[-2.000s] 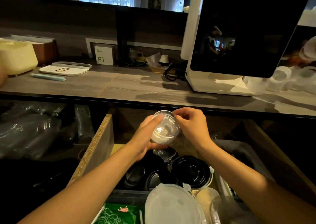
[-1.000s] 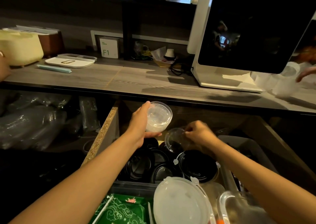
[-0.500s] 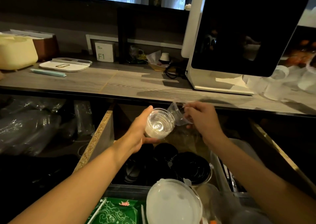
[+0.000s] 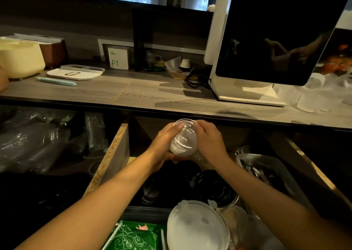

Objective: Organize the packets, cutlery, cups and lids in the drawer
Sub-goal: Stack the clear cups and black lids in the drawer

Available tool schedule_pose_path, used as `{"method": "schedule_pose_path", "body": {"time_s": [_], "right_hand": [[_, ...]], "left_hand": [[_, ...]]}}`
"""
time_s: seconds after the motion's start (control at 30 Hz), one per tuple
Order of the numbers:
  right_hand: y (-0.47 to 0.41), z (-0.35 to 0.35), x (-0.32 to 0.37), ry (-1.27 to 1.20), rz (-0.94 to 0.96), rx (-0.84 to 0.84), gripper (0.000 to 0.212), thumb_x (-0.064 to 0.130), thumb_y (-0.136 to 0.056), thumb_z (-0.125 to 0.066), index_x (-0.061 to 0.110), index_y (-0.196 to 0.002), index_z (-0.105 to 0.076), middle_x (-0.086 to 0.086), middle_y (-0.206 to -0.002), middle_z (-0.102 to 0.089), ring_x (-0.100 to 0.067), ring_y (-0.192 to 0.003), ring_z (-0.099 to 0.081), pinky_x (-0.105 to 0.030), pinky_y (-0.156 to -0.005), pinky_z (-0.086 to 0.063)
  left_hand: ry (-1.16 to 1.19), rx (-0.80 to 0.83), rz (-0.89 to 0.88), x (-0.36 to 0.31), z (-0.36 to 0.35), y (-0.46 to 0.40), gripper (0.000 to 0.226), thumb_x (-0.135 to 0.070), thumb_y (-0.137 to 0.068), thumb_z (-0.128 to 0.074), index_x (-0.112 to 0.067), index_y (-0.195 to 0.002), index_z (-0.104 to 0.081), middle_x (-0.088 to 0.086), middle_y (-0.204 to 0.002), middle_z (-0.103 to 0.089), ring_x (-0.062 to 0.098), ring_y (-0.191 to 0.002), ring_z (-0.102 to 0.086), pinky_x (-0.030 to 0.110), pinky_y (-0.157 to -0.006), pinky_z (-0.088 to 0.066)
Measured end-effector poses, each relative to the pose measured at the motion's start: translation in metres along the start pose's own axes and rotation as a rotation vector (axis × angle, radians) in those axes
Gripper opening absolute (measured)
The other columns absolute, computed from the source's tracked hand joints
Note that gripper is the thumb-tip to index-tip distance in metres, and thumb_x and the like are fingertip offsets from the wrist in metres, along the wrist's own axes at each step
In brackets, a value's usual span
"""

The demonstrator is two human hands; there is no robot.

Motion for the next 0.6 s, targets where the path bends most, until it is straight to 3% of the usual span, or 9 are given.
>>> {"method": "schedule_pose_path", "body": {"time_s": [0.1,0.17,0.27,0.47,0.6], "right_hand": [[0.001,-0.022,-0.022,-0.416,-0.398,0.122,0.044,0.052,-0.098,-0.039,0.022,-0.118,-0.065,-0.007,-0.117,-0.066,-0.025,-0.109,-0.062,-0.045,-0.098,-0.049],[0.009,-0.032,-0.031,-0.604,-0.622,0.168,0.047,0.056,-0.099,-0.038,0.021,-0.119,-0.062,-0.012,-0.117,-0.066,-0.031,-0.107,-0.065,-0.053,-0.096,-0.051],[0.013,-0.032,-0.033,-0.653,-0.686,0.167,0.048,0.053,-0.099,-0.043,0.015,-0.122,-0.06,-0.015,-0.116,-0.067,-0.033,-0.102,-0.067,-0.052,-0.09,-0.055],[0.007,-0.022,-0.035,-0.502,-0.529,0.103,0.042,0.047,-0.101,-0.042,0.015,-0.117,-0.065,-0.011,-0.111,-0.068,-0.027,-0.101,-0.066,-0.04,-0.083,-0.056],[0.012,-0.023,-0.04,-0.496,-0.563,0.246,0.045,0.048,-0.103,-0.037,0.016,-0.109,-0.068,-0.011,-0.105,-0.071,-0.024,-0.097,-0.067,-0.037,-0.075,-0.056]], "left_hand": [[0.034,0.002,-0.011,-0.004,-0.002,0.002,0.021,-0.036,-0.1,-0.054,-0.025,-0.114,-0.066,0.01,-0.121,-0.068,0.03,-0.111,-0.067,0.053,-0.083,-0.059],[0.04,-0.004,-0.016,-0.004,-0.003,0.003,0.02,-0.035,-0.101,-0.052,-0.026,-0.113,-0.066,0.01,-0.122,-0.068,0.032,-0.112,-0.067,0.059,-0.089,-0.056],[0.06,0.009,-0.026,-0.004,-0.008,0.007,0.023,-0.034,-0.103,-0.048,-0.024,-0.116,-0.064,0.011,-0.124,-0.067,0.032,-0.115,-0.066,0.055,-0.085,-0.058],[0.065,0.046,-0.036,-0.003,-0.015,0.009,0.025,-0.033,-0.106,-0.042,-0.03,-0.121,-0.062,0.006,-0.128,-0.064,0.026,-0.114,-0.066,0.051,-0.082,-0.06],[0.06,-0.02,0.074,0.004,-0.009,0.009,0.032,-0.043,-0.103,-0.046,-0.021,-0.113,-0.066,0.011,-0.112,-0.073,0.025,-0.091,-0.074,0.046,-0.069,-0.063]]}}
Point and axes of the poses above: each hand's wrist, its own y-axis away from the middle knuckle, its own z-axis out of the back of the hand, x = y × z, the point moved 8 cm from there along -y, towards the middle knuckle
